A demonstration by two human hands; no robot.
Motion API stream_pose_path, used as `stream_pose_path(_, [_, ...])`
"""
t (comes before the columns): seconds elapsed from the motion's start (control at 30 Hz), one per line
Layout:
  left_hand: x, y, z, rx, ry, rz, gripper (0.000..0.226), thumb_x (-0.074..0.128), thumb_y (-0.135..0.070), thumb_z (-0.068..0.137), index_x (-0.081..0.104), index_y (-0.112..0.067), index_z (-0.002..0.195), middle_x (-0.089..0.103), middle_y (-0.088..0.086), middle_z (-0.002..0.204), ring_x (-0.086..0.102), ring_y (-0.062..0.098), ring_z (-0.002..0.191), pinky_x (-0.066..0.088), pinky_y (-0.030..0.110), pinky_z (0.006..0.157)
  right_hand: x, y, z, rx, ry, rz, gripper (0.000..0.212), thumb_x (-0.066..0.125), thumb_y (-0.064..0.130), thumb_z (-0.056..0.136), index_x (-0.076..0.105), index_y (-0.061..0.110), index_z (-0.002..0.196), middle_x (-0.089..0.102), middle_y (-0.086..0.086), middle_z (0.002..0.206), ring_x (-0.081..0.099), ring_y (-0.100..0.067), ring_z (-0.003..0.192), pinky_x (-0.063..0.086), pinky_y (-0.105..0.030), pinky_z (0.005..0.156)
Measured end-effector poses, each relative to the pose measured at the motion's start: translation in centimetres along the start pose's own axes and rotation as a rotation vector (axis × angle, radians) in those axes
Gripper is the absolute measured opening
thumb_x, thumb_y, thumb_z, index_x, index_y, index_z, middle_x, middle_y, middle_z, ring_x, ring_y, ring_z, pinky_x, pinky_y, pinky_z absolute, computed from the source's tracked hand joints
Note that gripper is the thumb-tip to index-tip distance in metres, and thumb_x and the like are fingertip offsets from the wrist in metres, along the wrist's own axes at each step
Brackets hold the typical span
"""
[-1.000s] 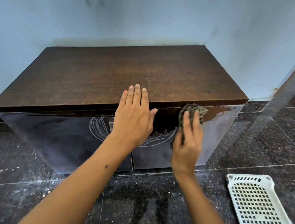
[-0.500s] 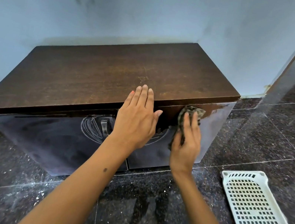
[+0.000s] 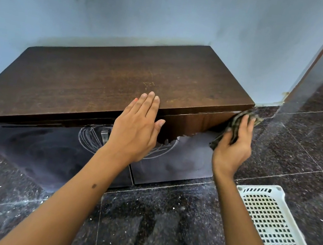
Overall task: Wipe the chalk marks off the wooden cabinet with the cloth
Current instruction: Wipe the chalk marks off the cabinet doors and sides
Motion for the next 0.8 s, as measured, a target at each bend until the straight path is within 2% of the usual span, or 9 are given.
stream_pose_path(0.17, [-0.1, 0.0, -0.1, 0.015, 0.006, 0.009, 0.059, 0.018, -0.038, 0.1, 0.016, -0.006, 0.149, 0.016, 0.011, 0.157, 0.012, 0.023, 0.146, 0.005, 0.03, 0.118, 1.3, 1.5, -2.5, -0.082, 0.072, 0.019, 0.048, 0.05, 0.0, 0.093, 0.042, 0.008, 0.14, 0.031, -0.008, 0.151, 0.031, -0.022, 0.139, 0.023, -0.024, 0.113])
stream_pose_path(0.33, [-0.4, 0.8, -0.4, 0.04, 0.018, -0.006, 0.058, 0.021, -0.037, 0.1, 0.016, -0.006, 0.15, 0.015, 0.01, 0.157, 0.012, 0.02, 0.146, 0.004, 0.029, 0.117, -0.1, -1.8, -0.1, 0.177, 0.033, 0.045, 0.051, 0.052, -0.002, 0.091, 0.042, 0.008, 0.14, 0.034, -0.006, 0.15, 0.033, -0.017, 0.137, 0.016, -0.012, 0.108])
stream_pose_path(0.4, [-0.3, 0.7, -0.6, 0.031, 0.023, 0.011, 0.06, 0.02, -0.038, 0.1, 0.014, -0.005, 0.15, 0.014, 0.01, 0.157, 0.011, 0.021, 0.146, 0.004, 0.03, 0.118, -0.3, -1.2, 0.9, 0.115, 0.011, 0.03, 0.051, 0.051, -0.001, 0.091, 0.042, 0.007, 0.14, 0.033, -0.007, 0.151, 0.032, -0.013, 0.136, 0.016, -0.009, 0.108])
stream_pose_path(0.5, [-0.1, 0.4, -0.7, 0.017, 0.023, 0.034, 0.061, 0.019, -0.039, 0.1, 0.013, -0.005, 0.15, 0.014, 0.011, 0.157, 0.01, 0.023, 0.146, 0.004, 0.032, 0.119, 0.9, 0.6, -1.0, 0.03, 0.029, 0.051, 0.052, 0.052, 0.002, 0.092, 0.039, 0.012, 0.142, 0.029, -0.003, 0.152, 0.029, -0.01, 0.134, 0.017, -0.021, 0.114])
stream_pose_path(0.57, [-0.1, 0.4, -0.7, 0.021, 0.015, 0.045, 0.06, 0.018, -0.039, 0.101, 0.014, -0.005, 0.15, 0.014, 0.011, 0.157, 0.011, 0.023, 0.146, 0.005, 0.032, 0.119, 1.9, 0.5, -3.2, -0.004, 0.08, 0.064, 0.052, 0.052, 0.0, 0.092, 0.039, 0.012, 0.141, 0.028, -0.001, 0.152, 0.026, -0.012, 0.138, 0.016, -0.013, 0.113])
stream_pose_path(0.6, [-0.1, 0.6, -0.7, 0.029, 0.011, 0.045, 0.059, 0.017, -0.039, 0.102, 0.015, -0.005, 0.15, 0.015, 0.011, 0.157, 0.012, 0.022, 0.146, 0.006, 0.032, 0.119, 2.1, -0.2, -3.9, 0.022, 0.103, 0.064, 0.052, 0.052, -0.001, 0.092, 0.039, 0.011, 0.141, 0.029, -0.002, 0.152, 0.026, -0.014, 0.139, 0.016, -0.011, 0.112])
stream_pose_path(0.7, [-0.4, 1.1, -0.9, 0.043, 0.009, 0.015, 0.062, 0.015, -0.038, 0.097, 0.019, -0.006, 0.149, 0.019, 0.01, 0.156, 0.015, 0.021, 0.145, 0.008, 0.031, 0.118, 1.4, -3.7, -3.3, 0.325, 0.135, 0.049, 0.052, 0.053, 0.002, 0.092, 0.039, 0.013, 0.141, 0.031, -0.001, 0.152, 0.031, -0.02, 0.139, 0.023, -0.031, 0.115])
stream_pose_path(0.73, [-0.5, 1.2, -1.0, 0.04, 0.008, 0.013, 0.062, 0.015, -0.039, 0.097, 0.019, -0.006, 0.149, 0.019, 0.01, 0.156, 0.015, 0.021, 0.145, 0.008, 0.032, 0.118, 1.0, -4.3, -2.7, 0.371, 0.124, 0.035, 0.052, 0.054, 0.003, 0.092, 0.04, 0.012, 0.141, 0.031, -0.002, 0.152, 0.033, -0.021, 0.138, 0.021, -0.032, 0.115])
stream_pose_path(0.8, [-0.4, 1.5, -1.2, 0.027, 0.005, 0.026, 0.063, 0.014, -0.039, 0.096, 0.018, -0.006, 0.149, 0.019, 0.01, 0.156, 0.015, 0.022, 0.145, 0.008, 0.032, 0.119, 0.9, -3.7, -2.1, 0.335, 0.102, 0.026, 0.052, 0.054, 0.004, 0.092, 0.039, 0.012, 0.141, 0.03, -0.002, 0.152, 0.032, -0.018, 0.138, 0.018, -0.024, 0.111])
Point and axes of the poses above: each hand's wrist, its own z-axis towards the middle knuckle, its own x-axis out of the palm, y = z × x, the point moved 5 cm from there along z, towards the middle knuckle
